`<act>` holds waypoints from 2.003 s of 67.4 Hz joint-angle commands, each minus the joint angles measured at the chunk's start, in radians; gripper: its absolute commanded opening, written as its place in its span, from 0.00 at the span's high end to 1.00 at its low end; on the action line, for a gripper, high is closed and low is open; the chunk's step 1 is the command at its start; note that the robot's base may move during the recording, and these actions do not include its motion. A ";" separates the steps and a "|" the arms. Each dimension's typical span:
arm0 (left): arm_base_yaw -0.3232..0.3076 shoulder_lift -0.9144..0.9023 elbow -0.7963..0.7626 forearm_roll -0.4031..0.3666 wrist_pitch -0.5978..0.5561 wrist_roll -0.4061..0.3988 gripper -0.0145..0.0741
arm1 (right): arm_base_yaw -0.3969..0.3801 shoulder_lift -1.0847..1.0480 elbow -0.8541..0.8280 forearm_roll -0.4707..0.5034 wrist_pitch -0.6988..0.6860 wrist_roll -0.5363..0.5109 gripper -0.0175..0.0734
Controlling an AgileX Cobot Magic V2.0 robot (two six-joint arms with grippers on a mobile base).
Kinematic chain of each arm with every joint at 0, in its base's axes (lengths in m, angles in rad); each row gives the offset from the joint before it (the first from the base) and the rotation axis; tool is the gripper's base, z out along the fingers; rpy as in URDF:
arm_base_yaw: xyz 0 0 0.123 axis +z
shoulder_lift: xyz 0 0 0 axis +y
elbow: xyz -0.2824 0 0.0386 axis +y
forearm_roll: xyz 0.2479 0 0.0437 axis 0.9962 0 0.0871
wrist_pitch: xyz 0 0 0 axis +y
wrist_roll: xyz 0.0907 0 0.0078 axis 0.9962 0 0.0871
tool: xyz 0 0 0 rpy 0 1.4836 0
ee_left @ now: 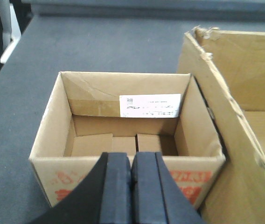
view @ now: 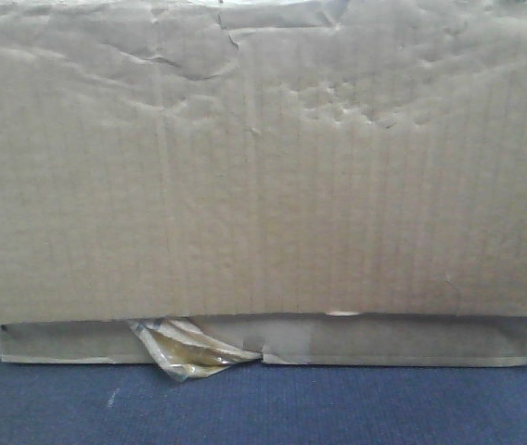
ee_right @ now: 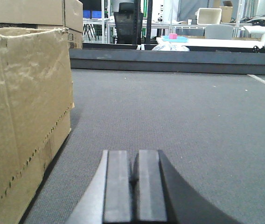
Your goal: Stack two boxes on right shelf middle
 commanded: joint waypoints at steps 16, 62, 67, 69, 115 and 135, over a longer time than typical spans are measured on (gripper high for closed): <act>0.003 0.448 -0.391 0.015 0.310 -0.001 0.96 | -0.005 -0.003 0.000 0.001 -0.020 -0.002 0.99; 0.263 0.880 -0.768 -0.010 0.469 0.257 0.96 | -0.005 -0.003 0.000 0.001 -0.020 -0.002 0.99; 0.269 0.884 -0.766 -0.010 0.462 0.259 0.95 | -0.005 -0.003 0.000 0.001 -0.020 -0.002 0.99; 0.269 0.884 -0.766 -0.010 0.459 0.259 0.93 | -0.005 -0.003 0.000 0.001 -0.020 -0.002 0.99; 0.269 0.986 -0.586 -0.024 0.271 0.259 0.62 | -0.005 -0.003 0.000 0.001 -0.020 -0.002 0.99; 0.269 0.984 -0.596 -0.024 0.293 0.259 0.96 | -0.005 -0.003 0.000 0.001 -0.020 -0.002 0.99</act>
